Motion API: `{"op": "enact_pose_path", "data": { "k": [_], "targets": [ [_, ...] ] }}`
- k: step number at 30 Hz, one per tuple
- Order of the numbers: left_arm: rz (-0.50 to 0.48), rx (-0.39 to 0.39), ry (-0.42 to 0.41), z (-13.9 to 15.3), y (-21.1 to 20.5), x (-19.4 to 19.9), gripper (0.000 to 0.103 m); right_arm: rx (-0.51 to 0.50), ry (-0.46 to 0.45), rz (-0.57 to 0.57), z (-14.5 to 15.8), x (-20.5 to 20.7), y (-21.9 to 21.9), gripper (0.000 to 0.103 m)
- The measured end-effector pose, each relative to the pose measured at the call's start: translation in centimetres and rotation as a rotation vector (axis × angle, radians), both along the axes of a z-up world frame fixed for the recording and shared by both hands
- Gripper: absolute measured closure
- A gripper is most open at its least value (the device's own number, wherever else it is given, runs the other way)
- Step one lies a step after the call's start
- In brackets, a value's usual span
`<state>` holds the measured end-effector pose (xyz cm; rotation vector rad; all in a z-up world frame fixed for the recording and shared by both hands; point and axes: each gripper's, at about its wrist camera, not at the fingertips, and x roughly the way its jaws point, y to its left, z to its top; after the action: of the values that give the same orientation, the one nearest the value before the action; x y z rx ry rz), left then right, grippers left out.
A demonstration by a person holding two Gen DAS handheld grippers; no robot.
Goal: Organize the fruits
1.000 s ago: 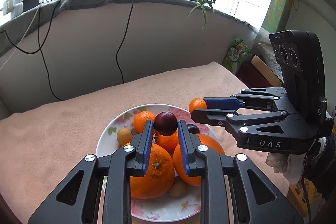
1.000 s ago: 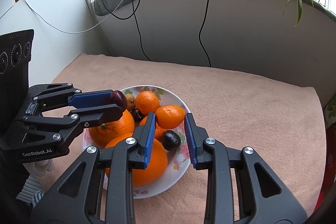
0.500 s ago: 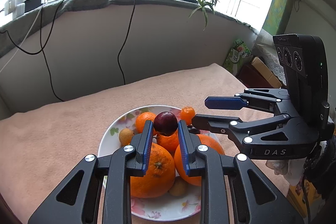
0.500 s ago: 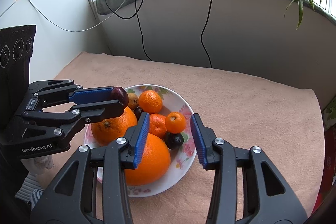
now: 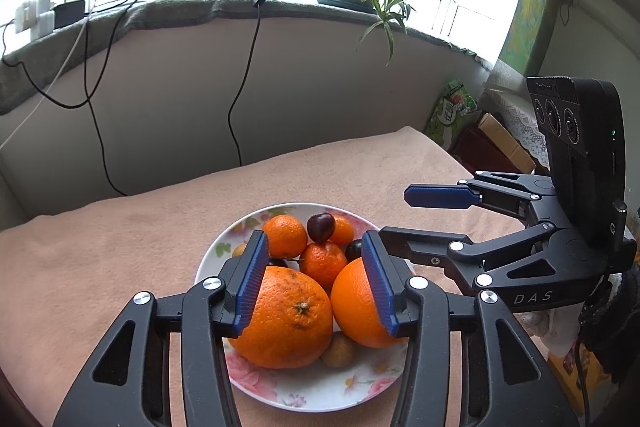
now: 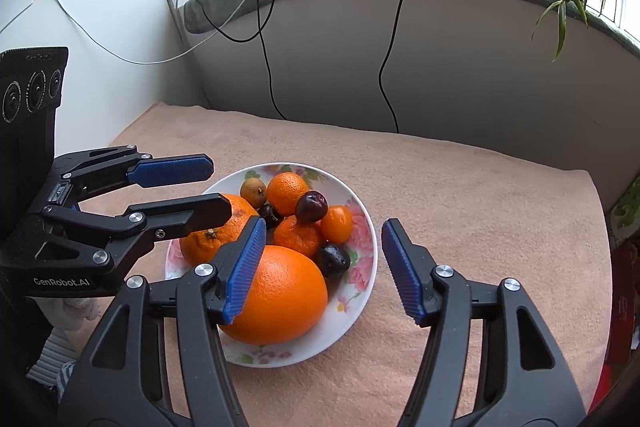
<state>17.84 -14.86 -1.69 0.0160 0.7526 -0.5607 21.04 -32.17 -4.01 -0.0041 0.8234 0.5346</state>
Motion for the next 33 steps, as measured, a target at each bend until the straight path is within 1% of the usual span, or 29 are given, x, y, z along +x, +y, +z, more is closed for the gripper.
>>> {"op": "enact_pose_path", "data": {
  "k": [1, 2, 3, 4, 7, 10, 11, 13, 16, 27, 33],
  "targets": [
    [0.002, 0.001, -0.002, 0.0, 0.1, 0.0, 0.055, 0.0, -0.003, -0.003, 0.1, -0.2, -0.1, 0.036],
    [0.005, 0.001, -0.003, 0.0, 0.1, -0.1, 0.053, -0.002, -0.007, -0.008, 0.1, -0.3, -0.1, 0.031],
    [0.008, 0.001, -0.005, 0.1, 0.2, -0.2, 0.05, -0.003, -0.012, -0.012, 0.2, -0.5, -0.1, 0.029],
    [0.012, 0.0, -0.007, 0.1, 0.2, -0.3, 0.045, -0.004, -0.016, -0.017, 0.3, -0.6, -0.2, 0.025],
    [0.019, 0.003, -0.011, 0.2, 0.4, -0.6, 0.044, -0.008, -0.021, -0.025, 0.5, -0.9, -0.2, 0.021],
    [0.036, 0.007, -0.015, 0.3, 0.6, -0.9, 0.033, -0.021, -0.027, -0.036, 0.5, -1.4, -0.1, 0.015],
    [0.041, 0.006, -0.016, 0.4, 0.7, -0.9, 0.032, -0.02, -0.03, -0.04, 0.5, -1.6, -0.1, 0.014],
    [0.054, 0.004, -0.015, 0.5, 0.9, -1.0, 0.031, -0.014, -0.033, -0.053, 0.6, -1.9, -0.2, 0.014],
    [0.078, 0.011, -0.022, 0.6, 1.2, -1.4, 0.026, -0.001, -0.037, -0.072, 0.6, -2.5, -0.5, 0.013],
    [0.133, 0.027, -0.045, 1.1, 2.1, -3.7, 0.026, 0.049, -0.069, -0.187, 0.9, -5.2, -2.0, 0.013],
    [0.159, 0.038, -0.066, 1.5, 2.1, -5.5, 0.026, 0.032, -0.097, -0.221, 1.4, -6.8, -1.9, 0.013]
  ]
}}
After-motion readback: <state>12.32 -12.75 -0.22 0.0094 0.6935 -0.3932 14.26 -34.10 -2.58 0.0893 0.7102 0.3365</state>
